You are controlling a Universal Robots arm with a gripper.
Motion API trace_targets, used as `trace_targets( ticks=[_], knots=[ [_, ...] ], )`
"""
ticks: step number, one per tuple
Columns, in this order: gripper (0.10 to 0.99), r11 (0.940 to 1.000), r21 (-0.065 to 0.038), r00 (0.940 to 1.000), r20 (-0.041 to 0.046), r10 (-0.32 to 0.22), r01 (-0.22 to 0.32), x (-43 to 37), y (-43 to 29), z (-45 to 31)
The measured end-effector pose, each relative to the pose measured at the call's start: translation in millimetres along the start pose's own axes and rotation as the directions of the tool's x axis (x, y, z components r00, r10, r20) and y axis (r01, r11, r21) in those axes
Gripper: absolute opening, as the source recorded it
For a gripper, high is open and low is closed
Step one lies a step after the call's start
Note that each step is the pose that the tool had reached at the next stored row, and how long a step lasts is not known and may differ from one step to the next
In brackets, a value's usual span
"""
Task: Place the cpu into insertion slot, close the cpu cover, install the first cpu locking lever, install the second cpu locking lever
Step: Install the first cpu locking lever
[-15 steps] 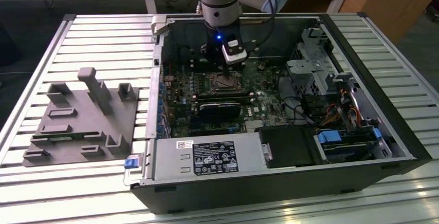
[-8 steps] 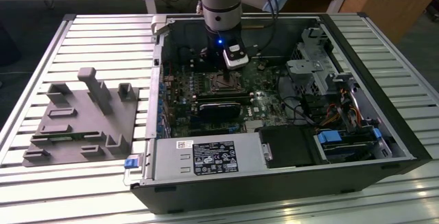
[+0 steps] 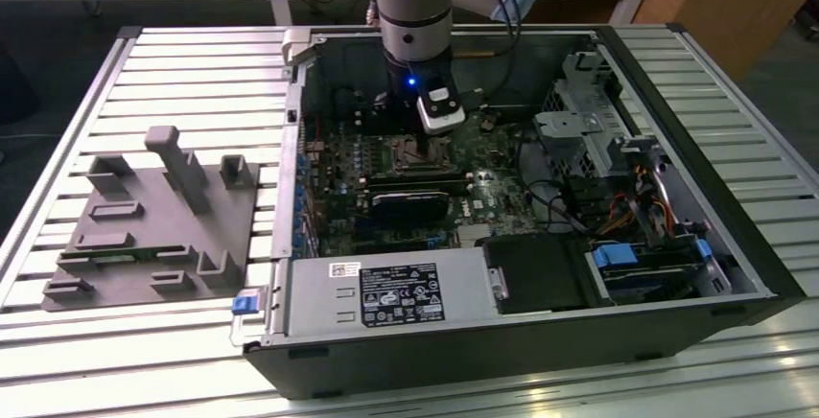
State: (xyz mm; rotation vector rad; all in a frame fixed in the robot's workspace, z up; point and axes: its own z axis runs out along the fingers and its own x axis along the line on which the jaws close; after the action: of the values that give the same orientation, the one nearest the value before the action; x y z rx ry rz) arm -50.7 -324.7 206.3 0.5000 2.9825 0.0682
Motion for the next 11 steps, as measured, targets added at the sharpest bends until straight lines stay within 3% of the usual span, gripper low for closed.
trace_targets(
  ticks=[5,11],
  knots=[
    [0.106,1.0,0.0,1.0,0.0,0.0,0.0,-0.3,0.0,-2.1],
    [0.106,1.0,0.0,1.0,0.0,0.0,0.0,-2.0,1.1,-18.1]
  ],
)
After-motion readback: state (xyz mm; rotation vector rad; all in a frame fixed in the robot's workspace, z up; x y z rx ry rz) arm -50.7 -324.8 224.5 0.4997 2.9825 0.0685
